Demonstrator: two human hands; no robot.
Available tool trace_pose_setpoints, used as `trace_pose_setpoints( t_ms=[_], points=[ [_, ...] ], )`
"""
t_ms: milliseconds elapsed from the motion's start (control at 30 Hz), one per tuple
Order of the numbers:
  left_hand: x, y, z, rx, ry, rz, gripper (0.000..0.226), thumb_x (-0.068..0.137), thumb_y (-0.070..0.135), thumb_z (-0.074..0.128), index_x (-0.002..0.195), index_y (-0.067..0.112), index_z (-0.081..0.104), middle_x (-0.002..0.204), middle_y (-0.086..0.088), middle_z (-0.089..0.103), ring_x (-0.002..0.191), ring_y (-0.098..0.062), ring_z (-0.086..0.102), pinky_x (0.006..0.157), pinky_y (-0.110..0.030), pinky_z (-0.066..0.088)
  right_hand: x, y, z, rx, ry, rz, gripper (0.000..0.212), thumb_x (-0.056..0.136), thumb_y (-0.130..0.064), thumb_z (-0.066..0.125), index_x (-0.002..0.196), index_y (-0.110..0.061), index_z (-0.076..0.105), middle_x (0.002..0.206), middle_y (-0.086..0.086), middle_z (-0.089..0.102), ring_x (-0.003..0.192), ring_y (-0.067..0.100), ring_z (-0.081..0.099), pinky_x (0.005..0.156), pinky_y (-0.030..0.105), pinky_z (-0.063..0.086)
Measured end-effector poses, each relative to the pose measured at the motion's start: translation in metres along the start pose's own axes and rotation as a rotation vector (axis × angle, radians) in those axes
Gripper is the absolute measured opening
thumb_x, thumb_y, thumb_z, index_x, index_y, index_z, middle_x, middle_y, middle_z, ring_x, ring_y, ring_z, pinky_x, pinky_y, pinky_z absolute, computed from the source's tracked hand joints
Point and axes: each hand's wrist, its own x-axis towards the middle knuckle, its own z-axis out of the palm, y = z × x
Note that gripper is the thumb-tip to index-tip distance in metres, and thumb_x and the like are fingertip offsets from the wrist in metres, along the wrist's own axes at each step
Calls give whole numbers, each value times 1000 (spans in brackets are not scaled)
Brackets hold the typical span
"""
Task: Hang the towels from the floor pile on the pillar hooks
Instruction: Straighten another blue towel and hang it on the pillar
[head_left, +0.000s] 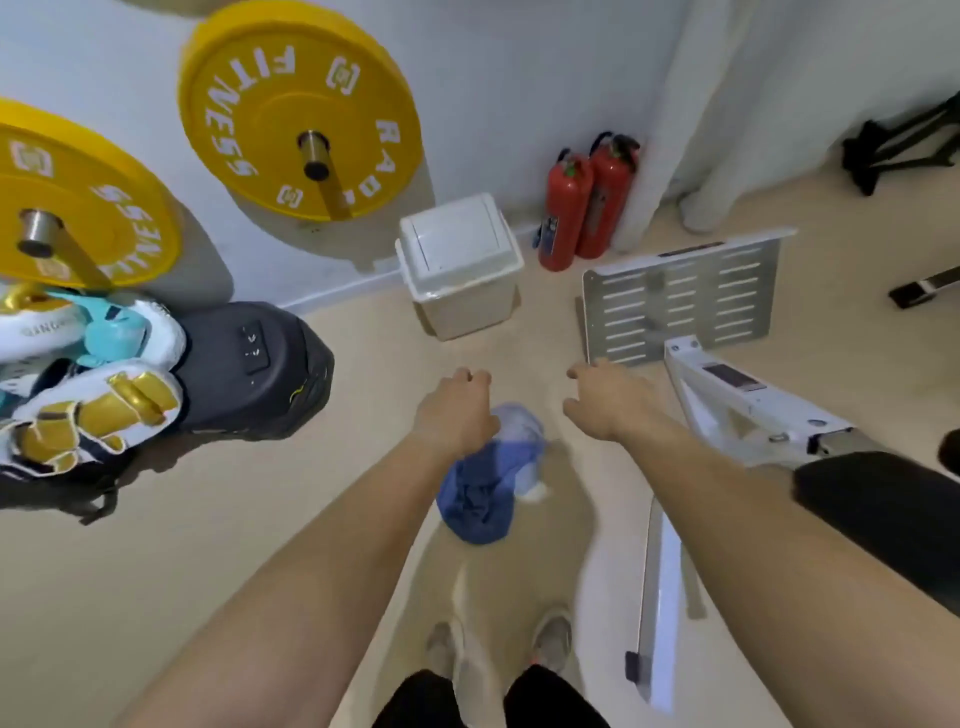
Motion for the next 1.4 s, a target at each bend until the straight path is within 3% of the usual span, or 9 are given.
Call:
trace_pose_setpoints(
  t_ms=[433,700,867,933,1033,1133,1167,1233,1400],
  points=[
    [114,-208,383,-207,-219,-149,48,96,31,56,138,13,42,137,-10,48,114,-31,55,90,-46,51,152,-23,417,150,-199,104,52,93,-28,50,144,-21,40,138,10,46,119,35,50,90,42,44],
    [276,-262,514,-226,38,-30,46,94,27,60,137,16,47,135,-6,49,124,-29,47,91,-35,43,305,7,580,195,-63,134,42,95,-25,48,136,-16,50,139,12,44,119,39,48,91,46,48],
    [365,-264,554,-215,145,-34,64,96,24,58,151,11,27,146,-11,41,130,-28,43,99,-31,40,390,17,619,148,209,45,48,95,-15,47,143,-13,45,148,6,42,125,37,43,96,45,44],
    [382,-268,564,-275,144,-76,58,95,20,60,148,11,35,140,-13,50,124,-29,51,98,-34,42,412,12,623,182,254,-59,57,91,-10,49,147,-14,41,150,4,43,131,33,40,103,43,40],
    [386,-272,570,-266,161,-66,10,93,19,59,102,14,62,94,-7,65,93,-29,63,74,-30,44,432,-2,621,241,192,-206,66,86,-11,55,149,-15,40,137,10,57,127,35,46,98,47,43],
    [380,-272,556,-369,148,-85,18,91,22,57,77,17,48,68,1,51,67,-22,54,54,-24,32,433,-16,606,238,130,-223,21,90,-18,51,108,-19,61,102,12,69,93,34,62,71,38,43],
    [377,-272,549,-419,141,-97,17,91,22,58,79,18,46,70,0,53,66,-20,53,52,-24,31,429,-19,600,273,109,-217,9,93,-19,49,89,-21,56,90,10,68,83,32,61,65,36,40],
    [369,-273,532,-478,105,-90,16,89,24,61,88,20,46,81,-3,59,72,-21,58,56,-27,37,417,-20,585,414,82,-204,26,97,-21,49,71,-23,46,70,1,58,68,24,54,61,36,37],
    [320,-258,487,-519,-19,38,43,79,14,62,117,32,56,99,-4,68,83,-22,63,69,-35,51,360,-23,526,610,-5,-245,19,92,-33,68,81,-18,70,51,-10,48,49,5,44,51,18,30]
  ],
)
